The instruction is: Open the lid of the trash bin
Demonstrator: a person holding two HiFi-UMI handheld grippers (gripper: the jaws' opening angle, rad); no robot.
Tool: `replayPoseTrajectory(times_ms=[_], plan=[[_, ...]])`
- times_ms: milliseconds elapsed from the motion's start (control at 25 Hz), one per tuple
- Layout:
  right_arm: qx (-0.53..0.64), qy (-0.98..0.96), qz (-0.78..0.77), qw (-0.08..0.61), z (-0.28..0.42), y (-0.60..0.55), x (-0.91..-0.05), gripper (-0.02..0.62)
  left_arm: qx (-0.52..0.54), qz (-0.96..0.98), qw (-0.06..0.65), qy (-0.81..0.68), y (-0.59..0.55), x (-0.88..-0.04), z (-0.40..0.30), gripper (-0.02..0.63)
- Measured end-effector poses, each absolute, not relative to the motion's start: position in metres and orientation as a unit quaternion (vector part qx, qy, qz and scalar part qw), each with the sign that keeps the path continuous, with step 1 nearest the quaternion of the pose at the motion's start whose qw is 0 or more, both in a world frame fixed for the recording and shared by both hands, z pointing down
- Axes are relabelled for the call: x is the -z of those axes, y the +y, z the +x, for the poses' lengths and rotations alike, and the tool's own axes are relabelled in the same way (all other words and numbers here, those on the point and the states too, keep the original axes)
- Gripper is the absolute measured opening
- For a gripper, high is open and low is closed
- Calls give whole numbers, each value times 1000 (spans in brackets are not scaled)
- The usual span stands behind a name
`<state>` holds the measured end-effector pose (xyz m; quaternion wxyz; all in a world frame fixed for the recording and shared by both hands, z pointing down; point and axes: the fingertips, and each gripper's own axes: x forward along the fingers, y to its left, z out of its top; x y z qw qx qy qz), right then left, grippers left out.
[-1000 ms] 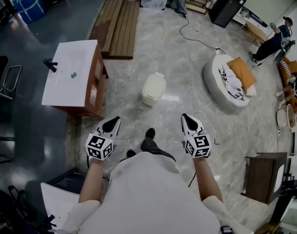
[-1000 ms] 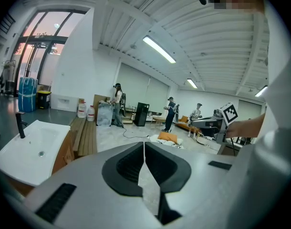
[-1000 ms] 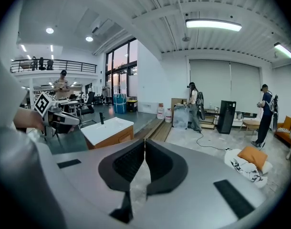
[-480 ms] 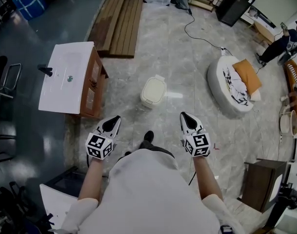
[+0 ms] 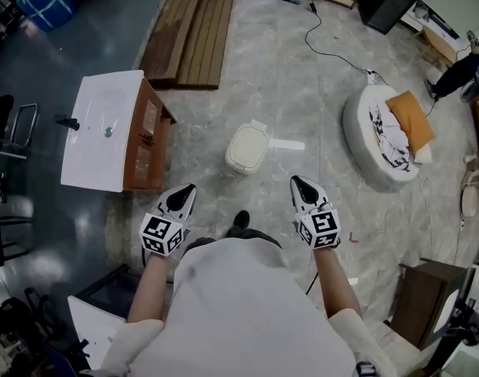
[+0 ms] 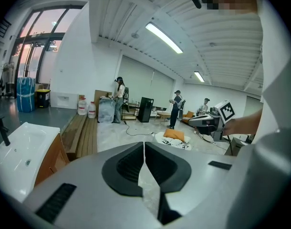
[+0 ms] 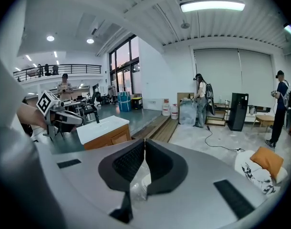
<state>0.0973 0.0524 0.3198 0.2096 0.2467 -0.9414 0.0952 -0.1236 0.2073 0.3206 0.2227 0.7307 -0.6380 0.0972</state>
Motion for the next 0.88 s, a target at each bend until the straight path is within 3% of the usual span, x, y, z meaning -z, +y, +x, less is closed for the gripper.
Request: replayPoseTrajectory(times_ms=[880], plan=[[-151,-911,294,247,117,18,-368,32,-146,776,251,-559,118,-358,-111,24]])
